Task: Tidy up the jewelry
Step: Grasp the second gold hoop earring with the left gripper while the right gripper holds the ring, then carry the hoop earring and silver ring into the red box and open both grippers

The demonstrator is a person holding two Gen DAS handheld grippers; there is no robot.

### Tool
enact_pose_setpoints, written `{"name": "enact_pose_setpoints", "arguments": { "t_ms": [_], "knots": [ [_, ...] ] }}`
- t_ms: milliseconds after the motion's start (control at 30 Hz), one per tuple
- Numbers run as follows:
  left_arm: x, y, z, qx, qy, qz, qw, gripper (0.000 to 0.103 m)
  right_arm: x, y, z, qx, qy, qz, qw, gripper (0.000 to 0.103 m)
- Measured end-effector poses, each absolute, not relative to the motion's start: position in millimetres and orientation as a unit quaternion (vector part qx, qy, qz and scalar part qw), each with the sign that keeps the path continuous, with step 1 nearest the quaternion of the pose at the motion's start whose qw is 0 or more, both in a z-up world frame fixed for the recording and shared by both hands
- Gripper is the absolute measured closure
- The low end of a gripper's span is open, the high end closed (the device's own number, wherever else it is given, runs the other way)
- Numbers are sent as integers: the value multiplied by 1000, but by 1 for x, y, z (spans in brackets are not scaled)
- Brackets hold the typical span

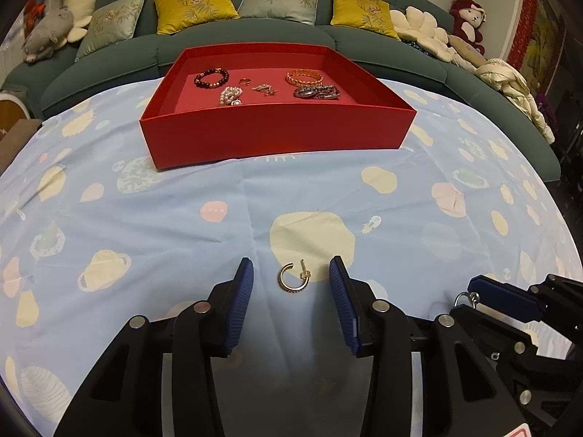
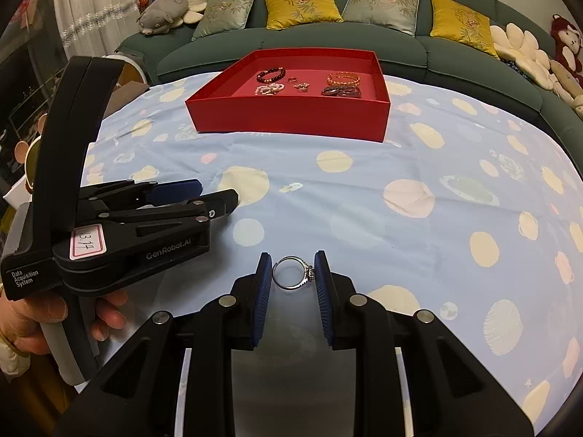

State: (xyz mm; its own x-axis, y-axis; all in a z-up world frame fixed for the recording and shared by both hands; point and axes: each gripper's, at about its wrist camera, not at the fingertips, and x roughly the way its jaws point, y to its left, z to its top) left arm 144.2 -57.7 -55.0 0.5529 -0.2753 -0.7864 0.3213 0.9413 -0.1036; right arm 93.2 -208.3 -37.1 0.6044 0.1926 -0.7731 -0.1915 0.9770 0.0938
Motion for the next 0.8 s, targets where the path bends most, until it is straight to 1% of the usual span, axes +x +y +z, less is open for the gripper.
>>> {"name": "enact_pose_setpoints", "arguments": {
  "t_ms": [67,100,167,233,533,800],
  "knots": [
    [143,-59,-55,29,440,-172,881,73,93,-211,-36,2,431,105,896,80],
    [143,-59,-55,29,439,-174,881,75,92,-212,-36,3,431,103,897,80],
    [142,-61,-55,30,439,-177,881,83,93,-215,-35,5,430,102,897,80],
    [141,-62,-55,31,439,-180,880,87,93,-216,-34,8,428,101,898,80],
    [139,-61,-47,16,438,-193,878,88,92,-219,-27,16,420,100,902,80],
    [134,-52,-3,-4,404,-199,893,88,97,-218,11,33,380,107,918,80]
  ]
}}
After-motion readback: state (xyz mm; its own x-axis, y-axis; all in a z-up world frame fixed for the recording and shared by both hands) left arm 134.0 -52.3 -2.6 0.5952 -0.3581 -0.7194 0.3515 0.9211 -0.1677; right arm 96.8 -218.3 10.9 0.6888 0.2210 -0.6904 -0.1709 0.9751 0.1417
